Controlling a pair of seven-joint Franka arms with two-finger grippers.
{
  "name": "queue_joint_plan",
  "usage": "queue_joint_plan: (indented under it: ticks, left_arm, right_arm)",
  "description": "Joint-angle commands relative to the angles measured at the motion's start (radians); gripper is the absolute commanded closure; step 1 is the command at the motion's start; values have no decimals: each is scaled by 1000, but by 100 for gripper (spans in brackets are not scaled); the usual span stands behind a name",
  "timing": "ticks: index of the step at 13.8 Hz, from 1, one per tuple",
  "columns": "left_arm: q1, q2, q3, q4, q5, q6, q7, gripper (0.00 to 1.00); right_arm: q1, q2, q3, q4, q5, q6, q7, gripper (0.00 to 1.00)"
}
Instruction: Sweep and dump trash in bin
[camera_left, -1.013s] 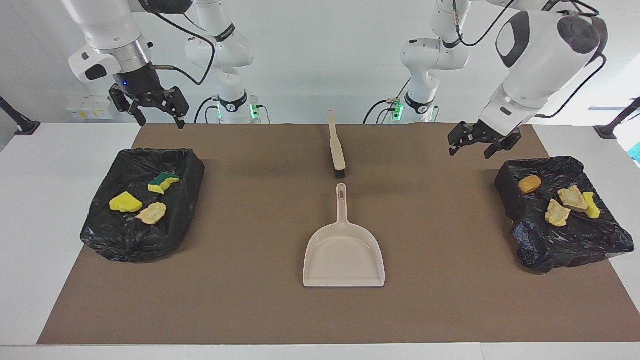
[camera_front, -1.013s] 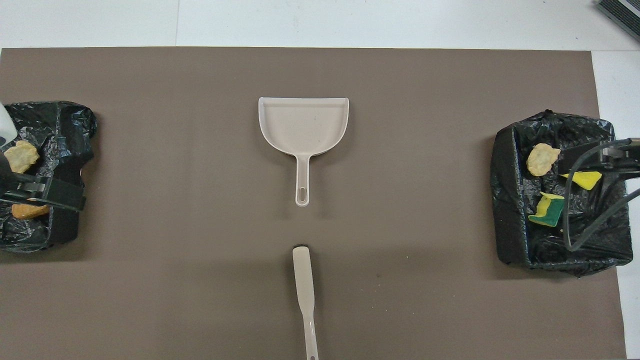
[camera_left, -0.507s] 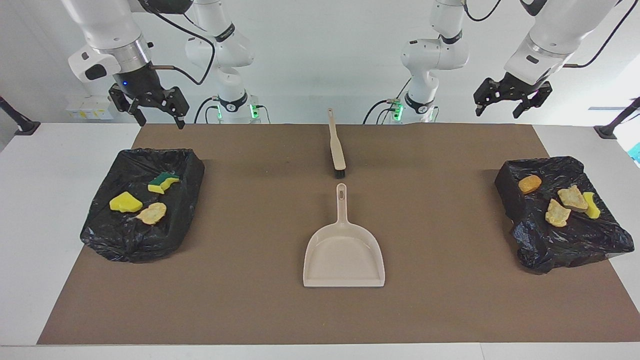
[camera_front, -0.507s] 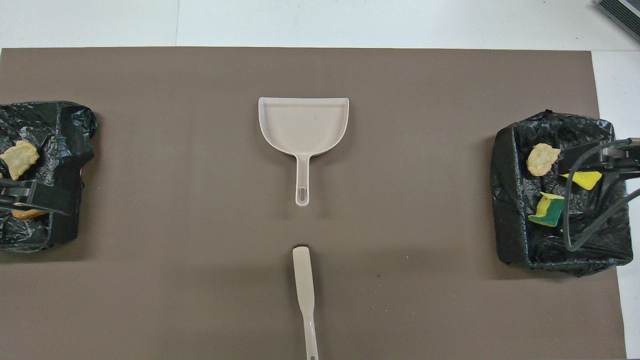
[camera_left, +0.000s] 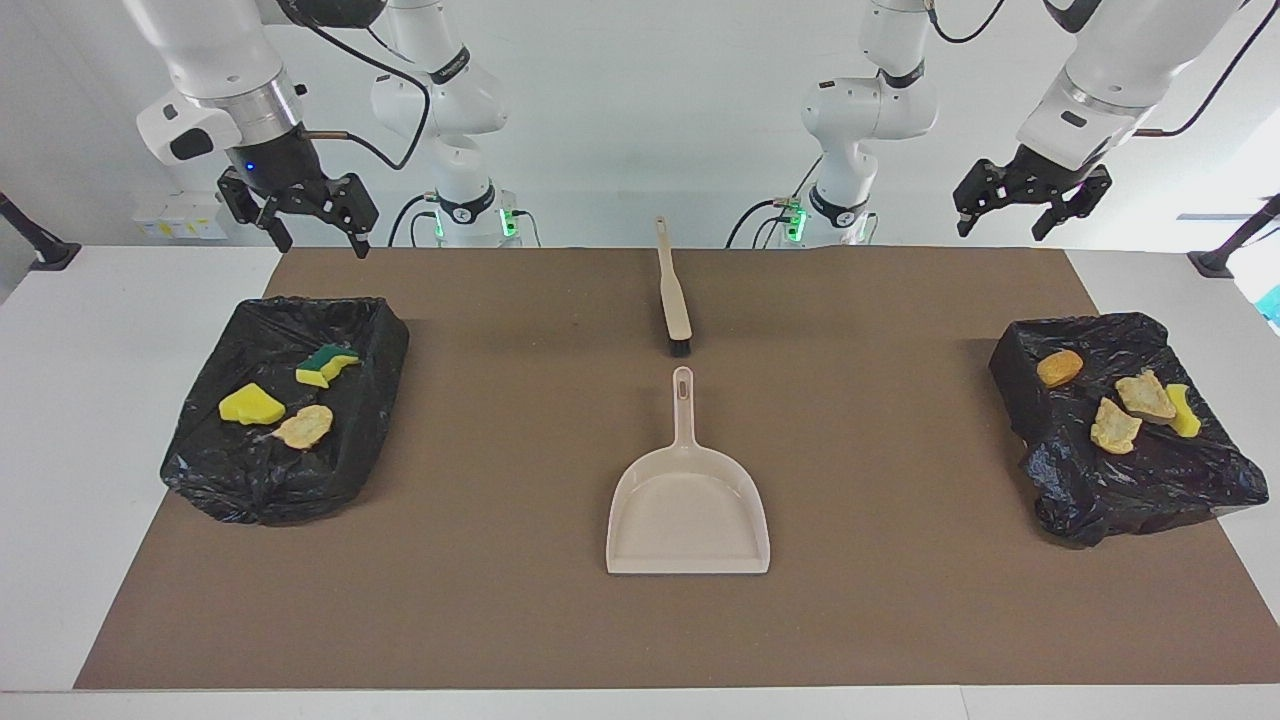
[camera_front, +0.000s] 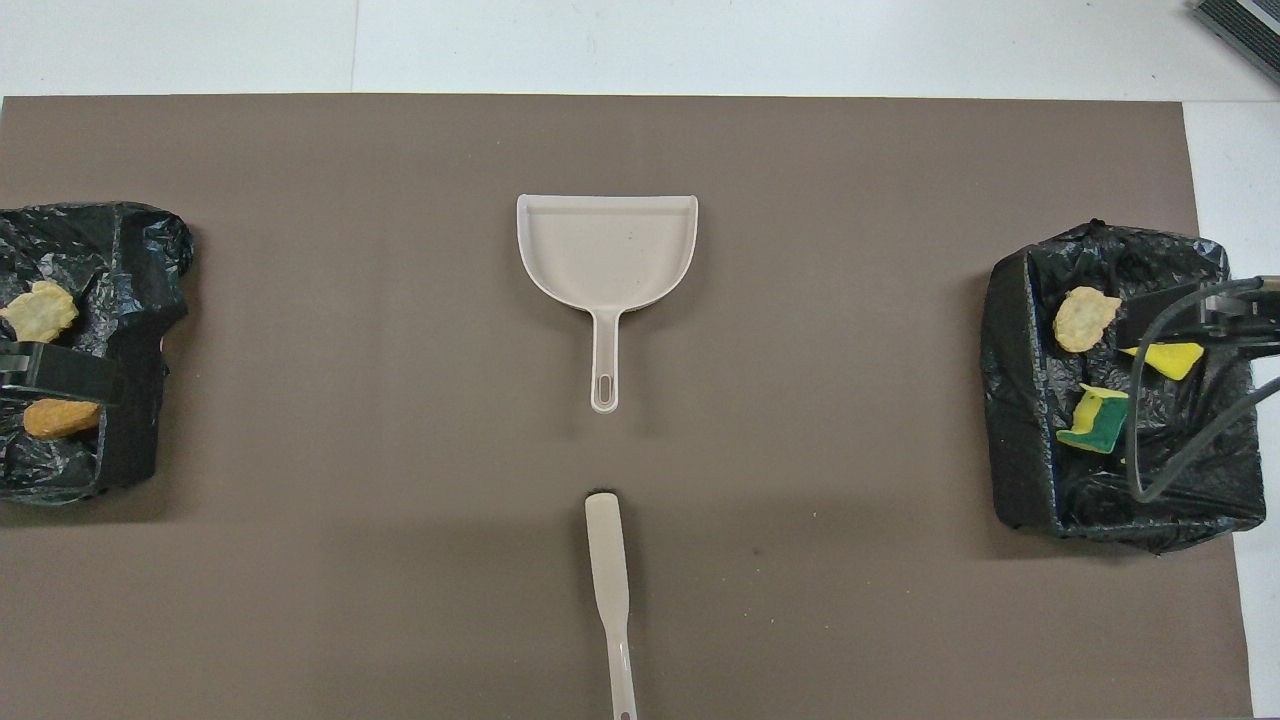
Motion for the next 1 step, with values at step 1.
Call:
queue_joint_plan:
  ticks: [1]
  left_arm:
    - [11,-21,-8,-28,6,28,8,0]
  right_arm:
    - [-4,1,1,8,14,-2,22,0]
